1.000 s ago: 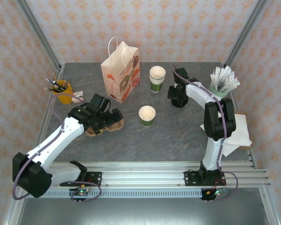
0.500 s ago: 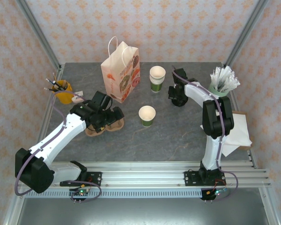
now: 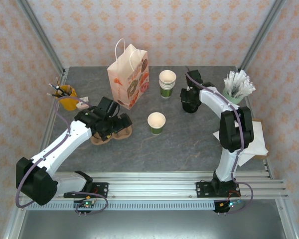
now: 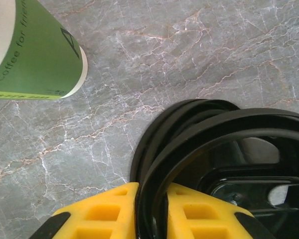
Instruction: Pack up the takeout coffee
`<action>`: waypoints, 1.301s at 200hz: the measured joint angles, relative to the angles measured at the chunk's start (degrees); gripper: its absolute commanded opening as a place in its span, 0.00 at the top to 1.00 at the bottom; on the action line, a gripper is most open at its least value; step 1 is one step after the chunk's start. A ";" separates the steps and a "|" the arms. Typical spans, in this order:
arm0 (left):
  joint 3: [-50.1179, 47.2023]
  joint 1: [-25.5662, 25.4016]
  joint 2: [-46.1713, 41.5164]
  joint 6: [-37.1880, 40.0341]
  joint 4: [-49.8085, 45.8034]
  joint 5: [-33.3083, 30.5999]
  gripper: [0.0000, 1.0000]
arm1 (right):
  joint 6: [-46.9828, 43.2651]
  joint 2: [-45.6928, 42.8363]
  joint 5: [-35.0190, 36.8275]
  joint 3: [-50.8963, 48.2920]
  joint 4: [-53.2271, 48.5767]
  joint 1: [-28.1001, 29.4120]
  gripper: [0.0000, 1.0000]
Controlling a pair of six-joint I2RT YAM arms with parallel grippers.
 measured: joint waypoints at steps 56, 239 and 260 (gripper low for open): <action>0.00 0.00 -0.02 0.02 0.02 0.00 0.00 | 0.02 0.85 0.02 -0.35 0.00 0.00 0.89; 0.00 0.00 -2.08 4.24 2.16 1.92 0.00 | 0.68 -6.60 0.39 -3.23 -0.63 0.00 1.00; 0.15 0.00 -3.39 6.51 5.77 5.31 0.00 | 2.56 -11.47 -1.77 -4.74 -0.55 0.02 0.99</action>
